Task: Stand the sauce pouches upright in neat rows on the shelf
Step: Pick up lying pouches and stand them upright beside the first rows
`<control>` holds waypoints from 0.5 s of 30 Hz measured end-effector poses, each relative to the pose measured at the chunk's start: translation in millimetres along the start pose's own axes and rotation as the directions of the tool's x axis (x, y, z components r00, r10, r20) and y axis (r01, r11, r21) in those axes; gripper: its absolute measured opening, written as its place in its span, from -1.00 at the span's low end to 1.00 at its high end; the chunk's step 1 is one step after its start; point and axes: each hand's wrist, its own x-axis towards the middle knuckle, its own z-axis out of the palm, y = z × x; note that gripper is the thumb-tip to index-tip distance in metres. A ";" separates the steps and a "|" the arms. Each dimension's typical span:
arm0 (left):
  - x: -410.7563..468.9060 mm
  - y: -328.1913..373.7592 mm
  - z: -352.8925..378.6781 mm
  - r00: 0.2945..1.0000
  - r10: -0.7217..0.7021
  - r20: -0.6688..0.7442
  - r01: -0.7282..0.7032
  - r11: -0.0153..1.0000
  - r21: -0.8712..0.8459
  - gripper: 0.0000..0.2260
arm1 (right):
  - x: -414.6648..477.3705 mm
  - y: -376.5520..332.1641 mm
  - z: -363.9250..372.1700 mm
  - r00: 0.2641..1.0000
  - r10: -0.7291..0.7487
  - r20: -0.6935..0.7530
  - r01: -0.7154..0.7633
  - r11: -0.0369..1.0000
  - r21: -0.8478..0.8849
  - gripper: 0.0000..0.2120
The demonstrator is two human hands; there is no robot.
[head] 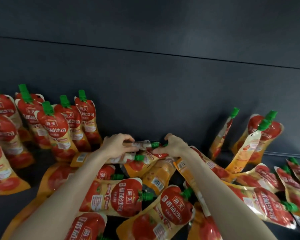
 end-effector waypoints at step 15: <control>-1.8 9.0 -11.0 0.894 0.094 -0.438 -0.276 0.885 -0.374 -0.76 | -14.1 -27.2 -26.6 0.895 -0.188 -0.404 0.379 0.798 0.468 -0.35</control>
